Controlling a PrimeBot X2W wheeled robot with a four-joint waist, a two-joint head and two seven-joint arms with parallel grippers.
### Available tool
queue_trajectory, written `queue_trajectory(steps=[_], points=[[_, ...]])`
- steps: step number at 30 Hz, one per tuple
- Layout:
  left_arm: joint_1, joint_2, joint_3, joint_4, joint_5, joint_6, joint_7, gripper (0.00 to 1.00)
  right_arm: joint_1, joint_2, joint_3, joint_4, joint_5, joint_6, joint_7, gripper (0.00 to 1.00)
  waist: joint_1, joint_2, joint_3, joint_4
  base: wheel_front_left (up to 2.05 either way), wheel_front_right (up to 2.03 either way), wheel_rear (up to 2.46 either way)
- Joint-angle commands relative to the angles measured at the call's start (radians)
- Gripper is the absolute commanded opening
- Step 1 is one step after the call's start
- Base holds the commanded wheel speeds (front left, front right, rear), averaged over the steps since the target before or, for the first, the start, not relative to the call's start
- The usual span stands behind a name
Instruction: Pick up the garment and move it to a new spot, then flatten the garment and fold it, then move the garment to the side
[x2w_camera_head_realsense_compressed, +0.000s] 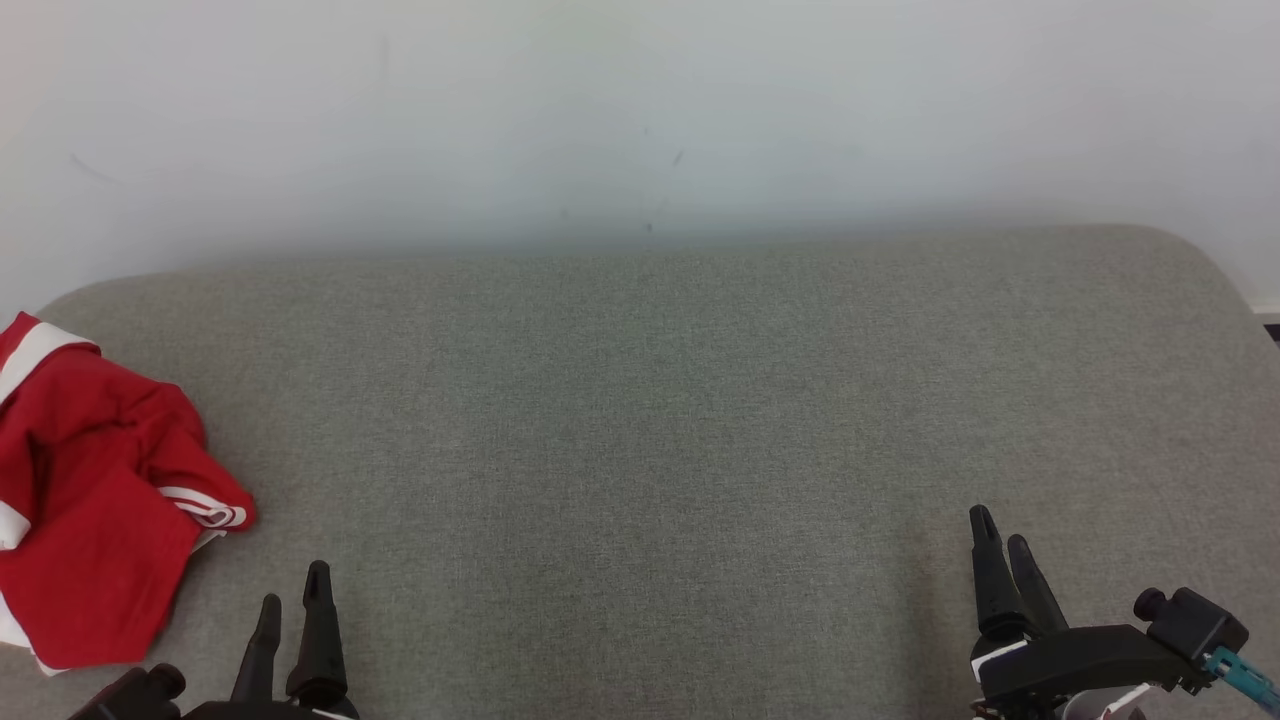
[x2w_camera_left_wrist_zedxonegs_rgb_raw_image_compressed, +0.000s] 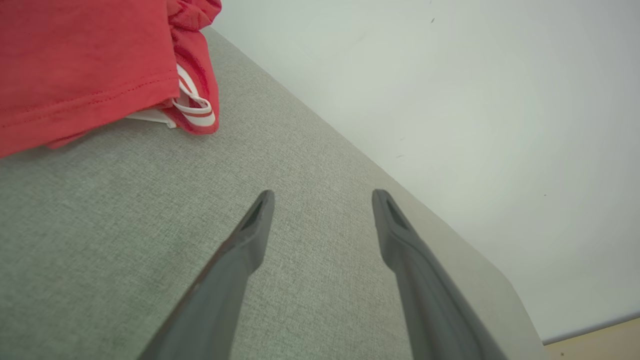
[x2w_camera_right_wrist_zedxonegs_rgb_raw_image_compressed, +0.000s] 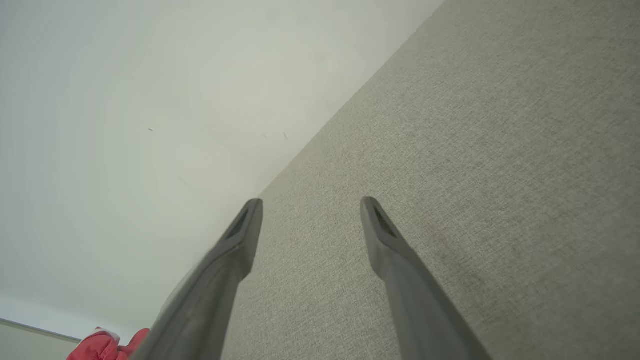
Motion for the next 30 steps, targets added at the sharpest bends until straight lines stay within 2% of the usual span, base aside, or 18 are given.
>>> queue_trajectory(steps=[1,13,30], points=[[-0.003,0.005,0.002,-0.016,0.046,0.000,-0.011,1.00,-0.017,-0.009,0.002,-0.008,-0.040,0.003,-0.011,1.00,0.0000,-0.0001,0.000,0.000,0.00,0.00,0.00],[0.006,0.005,-0.002,-0.018,0.230,0.016,-0.050,1.00,-0.023,-0.012,0.016,-0.008,-0.207,0.004,-0.050,1.00,0.0000,-0.0001,0.004,-0.007,0.00,0.00,0.00],[0.011,0.009,-0.020,-0.017,0.419,0.036,-0.091,1.00,-0.030,-0.015,0.026,-0.016,-0.405,0.004,-0.091,1.00,0.0000,-0.0001,0.008,-0.016,0.00,0.00,0.00]])
